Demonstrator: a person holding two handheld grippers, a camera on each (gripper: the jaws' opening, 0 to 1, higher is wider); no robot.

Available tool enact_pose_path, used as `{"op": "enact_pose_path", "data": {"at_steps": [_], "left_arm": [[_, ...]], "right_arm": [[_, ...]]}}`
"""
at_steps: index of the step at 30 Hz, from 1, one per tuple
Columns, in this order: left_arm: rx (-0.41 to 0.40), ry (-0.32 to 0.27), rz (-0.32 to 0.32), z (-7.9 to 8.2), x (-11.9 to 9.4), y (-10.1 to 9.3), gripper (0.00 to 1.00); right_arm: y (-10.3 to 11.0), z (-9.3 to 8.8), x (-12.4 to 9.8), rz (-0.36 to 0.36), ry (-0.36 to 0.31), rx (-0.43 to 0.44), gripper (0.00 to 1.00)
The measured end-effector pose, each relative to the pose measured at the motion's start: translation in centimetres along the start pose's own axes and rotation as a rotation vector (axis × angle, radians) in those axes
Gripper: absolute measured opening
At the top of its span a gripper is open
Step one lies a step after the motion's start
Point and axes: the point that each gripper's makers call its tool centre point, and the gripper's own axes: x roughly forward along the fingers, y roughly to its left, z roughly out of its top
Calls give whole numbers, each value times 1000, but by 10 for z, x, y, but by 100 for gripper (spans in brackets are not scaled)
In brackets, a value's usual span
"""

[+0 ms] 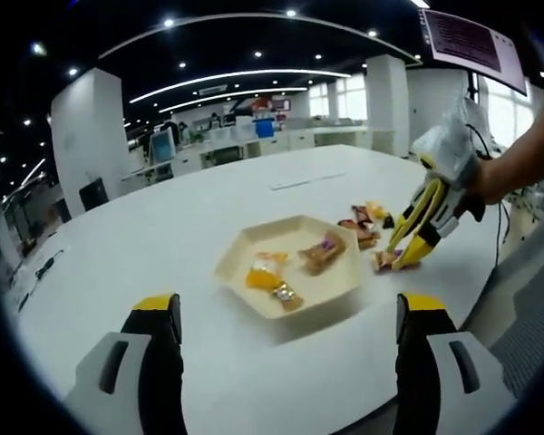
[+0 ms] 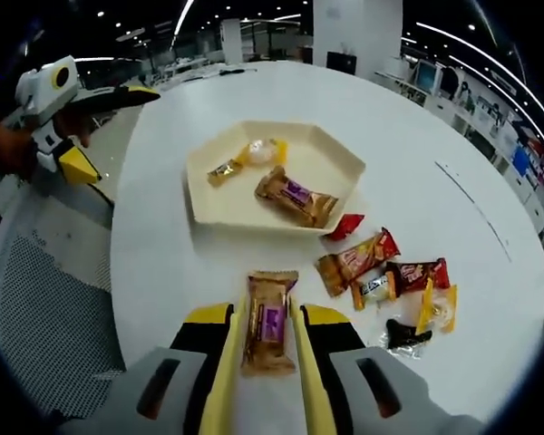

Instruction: Place the target food into the container with the food tongs after gripping and lifting it, then release it inside without dropping or visibly crushing the food.

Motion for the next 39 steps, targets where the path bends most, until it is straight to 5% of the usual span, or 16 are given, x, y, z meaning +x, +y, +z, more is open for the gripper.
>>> {"op": "enact_pose_path", "data": {"at_steps": [39], "left_arm": [[22, 34, -26, -8, 4, -6, 93]], "right_arm": [[-16, 0, -20, 23, 10, 12, 24]]}}
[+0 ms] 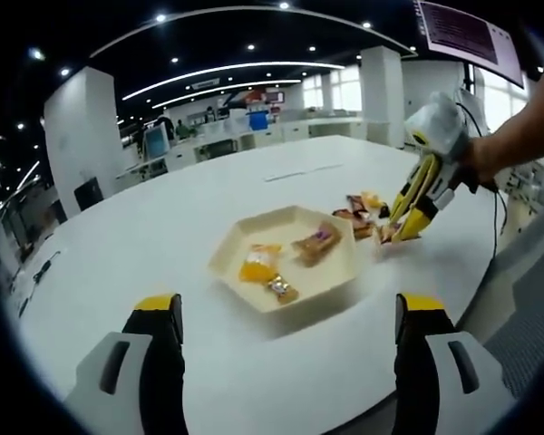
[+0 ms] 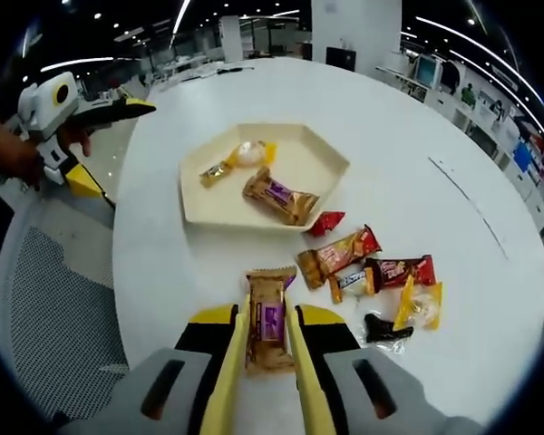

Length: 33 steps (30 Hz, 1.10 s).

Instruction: Place the target food into the container with the food tongs after gripping and lifting it, then release it inside without dropping or visibly crushing the food.

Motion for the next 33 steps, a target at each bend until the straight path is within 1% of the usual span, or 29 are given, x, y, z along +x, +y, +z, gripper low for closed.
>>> {"op": "enact_pose_path", "data": {"at_steps": [2, 3, 6, 8, 11, 13, 14, 15, 16, 18, 20, 21, 22, 26, 28, 33], "left_arm": [[6, -7, -1, 2, 0, -1, 94], [15, 7, 1, -1, 0, -1, 93], [-2, -6, -5, 1, 0, -1, 94], [-7, 12, -6, -3, 0, 0, 95], [-6, -4, -1, 0, 0, 0, 96], [-1, 4, 4, -1, 0, 1, 96], [-1, -1, 10, 0, 0, 2, 96], [-10, -24, 13, 3, -1, 3, 97], [-9, -28, 14, 4, -1, 3, 99], [5, -10, 32, 1, -2, 7, 98], [-4, -23, 35, 3, -2, 7, 99], [-5, -25, 38, 3, -2, 8, 99], [-3, -20, 43, 2, -2, 9, 98], [-6, -28, 30, 4, -2, 7, 98], [-15, -33, 18, 5, -3, 5, 98], [-15, -31, -6, 5, -3, 1, 98]], "right_arm": [[-1, 1, -1, 3, 0, 4, 24], [-2, 1, -1, 2, 2, 1, 23], [-3, 3, -5, 2, 4, -10, 23], [-4, 5, -6, 2, 7, -21, 24], [-7, 8, -8, 7, 12, -37, 23], [-10, 12, -10, 10, 9, -44, 24], [-11, 15, -13, 15, 3, -45, 24], [-11, 17, -14, 22, -2, -46, 24], [-11, 21, -15, 32, -14, -55, 24], [-14, 22, -16, 31, -7, -68, 24], [-16, 25, -16, 37, -10, -74, 23], [-16, 31, -19, 41, -14, -73, 23], [-16, 32, -20, 41, -16, -74, 23], [-19, 47, -28, 30, -32, -81, 23], [-20, 53, -33, 32, -34, -69, 23], [-23, 64, -43, 21, -27, -58, 23]]}}
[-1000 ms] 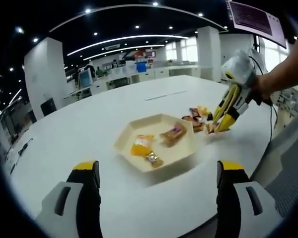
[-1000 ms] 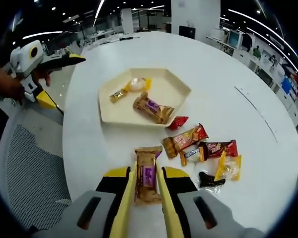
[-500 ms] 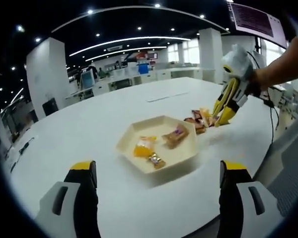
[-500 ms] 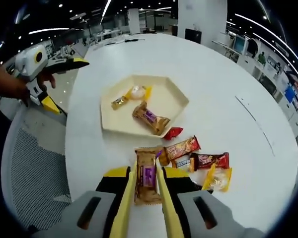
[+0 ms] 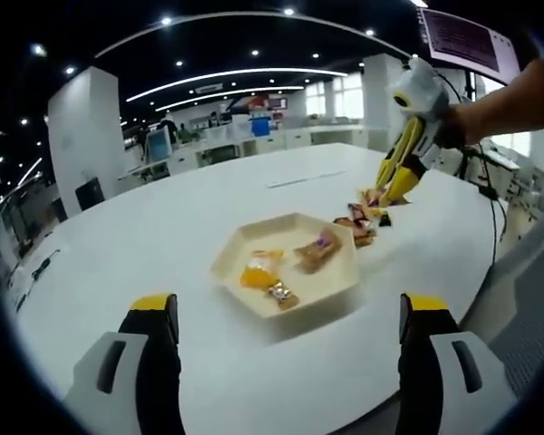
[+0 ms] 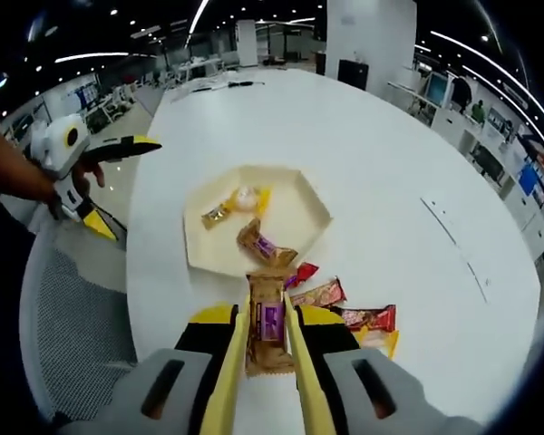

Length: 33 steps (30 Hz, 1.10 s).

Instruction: Place the target food into the container with the food tongs after gripping and lifting it, then release it inside without dropping or visibly crushing the food.

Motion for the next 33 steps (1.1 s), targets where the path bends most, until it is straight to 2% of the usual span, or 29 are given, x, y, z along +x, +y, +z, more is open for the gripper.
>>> {"op": "enact_pose_path", "data": {"at_steps": [4, 11, 15, 18, 23, 25, 26, 28, 33], "left_arm": [[-2, -4, -29, 1, 0, -6, 98], [-14, 3, -27, -1, 0, -5, 96], [-39, -14, -16, 4, 0, -2, 96], [-29, -8, -13, 3, -1, -2, 95], [-8, 3, -20, 1, 1, -5, 94], [8, 22, -18, -3, 3, -6, 94], [25, 56, -11, -9, 3, -5, 93], [9, 20, -17, -2, 2, -6, 94], [10, 21, -21, -2, 2, -7, 93]], "right_arm": [[-4, 9, -15, -10, -4, 7, 23], [-10, 21, -35, -38, -3, 8, 24], [-15, 29, -37, -55, -6, -6, 24], [-16, 37, -40, -61, -26, 9, 24], [-15, 51, -47, -72, -31, -24, 24], [-15, 58, -50, -76, -40, -27, 24], [-16, 61, -51, -81, -42, -28, 23], [-16, 65, -51, -84, -52, -27, 23], [-7, 72, -44, -81, -47, -39, 23]]}}
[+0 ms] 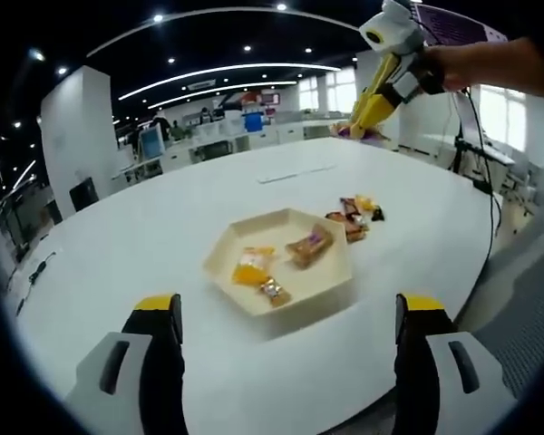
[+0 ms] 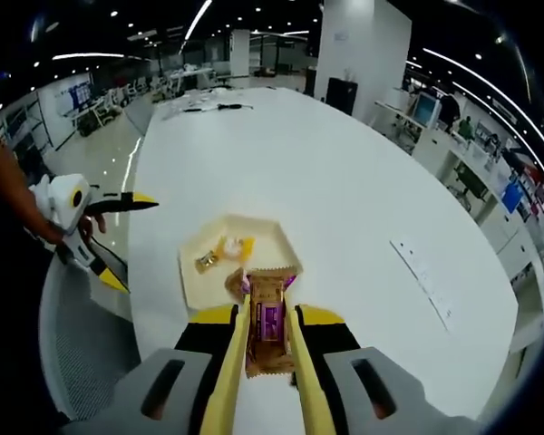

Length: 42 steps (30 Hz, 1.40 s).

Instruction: Place the target food into the container with the food tongs after gripping and lifting it, then release it inside without dropping or visibly crushing the food.

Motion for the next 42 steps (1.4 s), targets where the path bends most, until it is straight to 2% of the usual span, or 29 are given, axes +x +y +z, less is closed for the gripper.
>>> {"op": "enact_pose_path", "data": {"at_steps": [9, 23, 42], "left_arm": [[0, 7, -2, -2, 1, 0, 93], [8, 4, 2, -1, 1, 0, 92], [8, 3, 5, 0, 0, 1, 91]], "right_arm": [[12, 17, 16, 23, 0, -28, 23], [31, 55, 41, 79, -12, -93, 23], [48, 87, 67, 123, -40, -117, 23]]}}
